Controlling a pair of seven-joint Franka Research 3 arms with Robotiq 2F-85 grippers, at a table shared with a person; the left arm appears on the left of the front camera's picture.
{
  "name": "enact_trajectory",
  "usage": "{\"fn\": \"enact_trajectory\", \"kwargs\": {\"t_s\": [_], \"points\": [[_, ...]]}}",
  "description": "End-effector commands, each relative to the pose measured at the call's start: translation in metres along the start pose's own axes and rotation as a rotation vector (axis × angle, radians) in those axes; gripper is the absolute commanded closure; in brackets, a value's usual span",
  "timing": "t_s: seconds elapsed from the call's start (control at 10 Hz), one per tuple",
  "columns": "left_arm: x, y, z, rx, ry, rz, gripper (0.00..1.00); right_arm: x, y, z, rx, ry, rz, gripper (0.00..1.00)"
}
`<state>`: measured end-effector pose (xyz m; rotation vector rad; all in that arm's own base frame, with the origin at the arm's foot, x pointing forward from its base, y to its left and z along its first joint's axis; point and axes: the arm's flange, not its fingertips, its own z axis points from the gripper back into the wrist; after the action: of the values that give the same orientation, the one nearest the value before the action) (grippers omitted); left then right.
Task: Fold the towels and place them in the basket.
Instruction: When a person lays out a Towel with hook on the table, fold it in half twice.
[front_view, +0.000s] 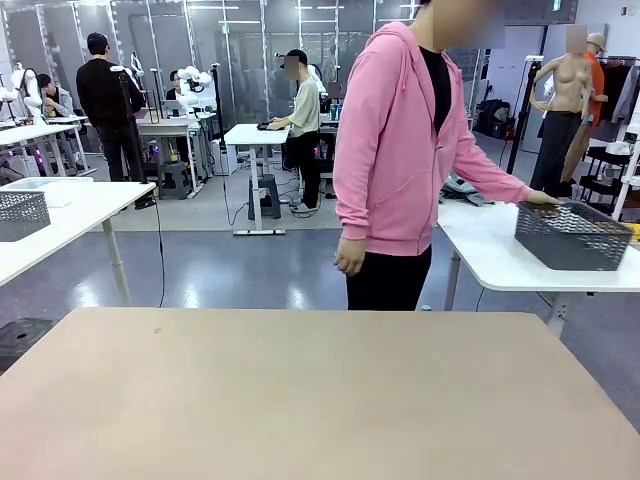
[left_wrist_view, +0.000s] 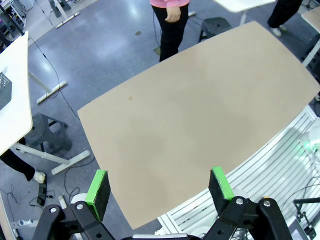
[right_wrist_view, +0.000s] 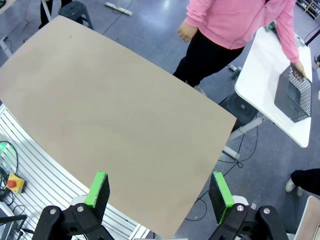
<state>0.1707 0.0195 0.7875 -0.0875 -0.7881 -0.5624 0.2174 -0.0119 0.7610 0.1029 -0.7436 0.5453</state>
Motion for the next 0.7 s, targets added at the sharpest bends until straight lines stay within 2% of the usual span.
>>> {"fn": "enact_trajectory", "kwargs": {"t_s": [0.0,0.6], "points": [[0.0015,-0.0002,0.0009,-0.002,-0.002,-0.003,0.00,0.0006,0.0000,0.0000,0.007,-0.003,0.004,0.00],[0.0015,-0.0002,0.0009,-0.002,-0.002,-0.003,0.00,0.0006,0.0000,0.0000,0.007,-0.003,0.004,0.00]]}}
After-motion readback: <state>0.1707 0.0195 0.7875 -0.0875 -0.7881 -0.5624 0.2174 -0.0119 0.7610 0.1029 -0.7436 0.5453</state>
